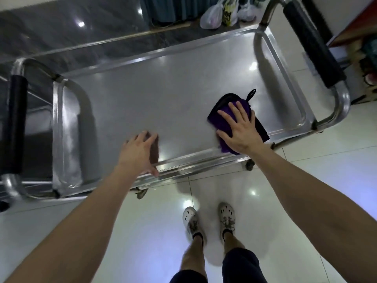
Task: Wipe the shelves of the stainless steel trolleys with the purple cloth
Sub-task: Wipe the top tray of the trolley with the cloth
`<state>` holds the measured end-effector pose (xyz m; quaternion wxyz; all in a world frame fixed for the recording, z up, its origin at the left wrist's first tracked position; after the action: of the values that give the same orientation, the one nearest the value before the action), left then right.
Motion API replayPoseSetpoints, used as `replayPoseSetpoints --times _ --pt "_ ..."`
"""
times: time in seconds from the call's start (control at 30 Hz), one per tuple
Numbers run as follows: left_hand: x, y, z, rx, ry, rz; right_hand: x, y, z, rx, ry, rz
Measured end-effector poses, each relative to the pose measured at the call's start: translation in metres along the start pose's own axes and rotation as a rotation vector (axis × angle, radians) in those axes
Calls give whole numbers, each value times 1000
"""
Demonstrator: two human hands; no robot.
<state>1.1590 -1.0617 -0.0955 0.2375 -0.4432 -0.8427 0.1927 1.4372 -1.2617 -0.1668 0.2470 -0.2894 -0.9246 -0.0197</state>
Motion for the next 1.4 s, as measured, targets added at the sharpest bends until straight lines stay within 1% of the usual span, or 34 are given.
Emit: replayPoseSetpoints --times 0.1,0.13,0.23,0.27,0.33,0.5,0.63,0.73,0.83,0.93,1.03,1.13,1.23,1.3,1.4 --pt "0 1 2 -31 -16 24 35 -4 17 0 19 66" --pt "1 1 4 -45 -29 31 59 -9 28 5 27 35" --pt "4 -4 8 -75 -41 38 144 -28 71 43 14 -196" --pt "4 -5 10 -79 -41 43 162 -34 81 60 0 -254" --pt "5 -8 14 -76 -60 45 174 -41 88 78 -17 -297" --pt "5 -12 10 -68 -69 37 148 -29 64 116 7 -333" --pt "4 -8 3 -44 -74 30 106 6 34 114 20 -198" --pt "4 -1 -3 -37 -84 24 70 51 7 96 40 -74" --pt "4 7 -3 -28 -102 18 44 109 -15 102 44 5" --pt "6 13 0 -24 -132 0 36 174 -23 101 54 43" --pt "6 18 3 2 -162 -23 45 238 -22 108 47 45" --pt "5 23 7 7 -206 -44 84 302 -6 177 43 -33" --pt "7 28 8 0 -215 -62 145 327 27 248 9 -185" --pt "9 31 7 -5 -205 -58 188 307 51 284 -24 -339" --pt "13 31 7 -32 -167 -56 222 224 79 309 -33 -603"
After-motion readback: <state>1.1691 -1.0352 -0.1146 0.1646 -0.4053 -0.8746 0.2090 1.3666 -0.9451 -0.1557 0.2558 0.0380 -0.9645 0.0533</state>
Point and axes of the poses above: each hand's wrist, its own y-axis towards the middle knuckle, its own z-axis out of the palm, x = y × z, the point moved 9 cm from there along y, towards the middle knuckle, and after that the axes turned 12 degrees about y, right-handed, at the moved point
